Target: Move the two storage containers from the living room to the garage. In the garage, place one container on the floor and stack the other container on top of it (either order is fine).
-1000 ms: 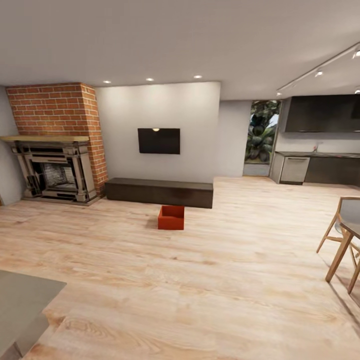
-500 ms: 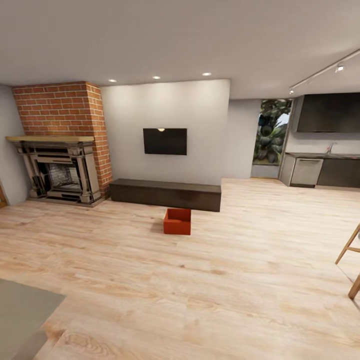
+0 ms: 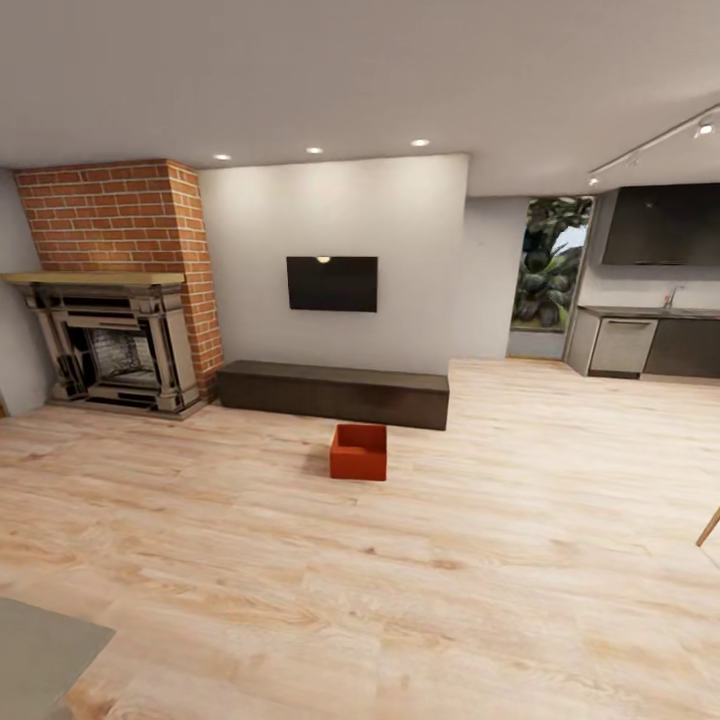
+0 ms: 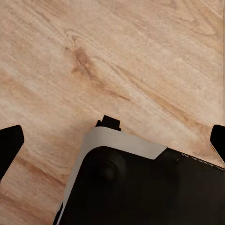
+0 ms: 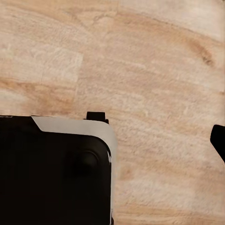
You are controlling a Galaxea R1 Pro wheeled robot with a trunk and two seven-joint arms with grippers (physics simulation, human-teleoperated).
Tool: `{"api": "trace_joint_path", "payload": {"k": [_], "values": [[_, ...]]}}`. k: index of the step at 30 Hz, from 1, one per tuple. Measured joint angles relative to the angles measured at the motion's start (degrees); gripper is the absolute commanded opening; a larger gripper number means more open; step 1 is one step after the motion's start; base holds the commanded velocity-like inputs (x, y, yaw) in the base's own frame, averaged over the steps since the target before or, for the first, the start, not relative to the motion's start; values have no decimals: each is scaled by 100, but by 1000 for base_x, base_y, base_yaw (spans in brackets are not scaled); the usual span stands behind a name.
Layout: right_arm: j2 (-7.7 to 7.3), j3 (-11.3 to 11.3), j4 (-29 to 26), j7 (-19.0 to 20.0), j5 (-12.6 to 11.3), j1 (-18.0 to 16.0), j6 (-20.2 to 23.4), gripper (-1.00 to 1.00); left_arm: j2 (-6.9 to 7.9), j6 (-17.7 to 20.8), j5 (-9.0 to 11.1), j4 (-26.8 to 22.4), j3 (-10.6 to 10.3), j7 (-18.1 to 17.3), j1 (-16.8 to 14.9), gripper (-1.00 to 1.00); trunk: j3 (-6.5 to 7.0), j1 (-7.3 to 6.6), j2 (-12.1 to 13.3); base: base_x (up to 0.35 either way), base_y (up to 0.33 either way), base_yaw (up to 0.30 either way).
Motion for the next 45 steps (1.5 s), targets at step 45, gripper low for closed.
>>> {"api": "trace_joint_path", "payload": {"k": [45], "values": [[45,-25,0,56,9,0,3,100,-1,-2,-15,1,0,0,-1,100,0,0,0,322,82,-6]]}}
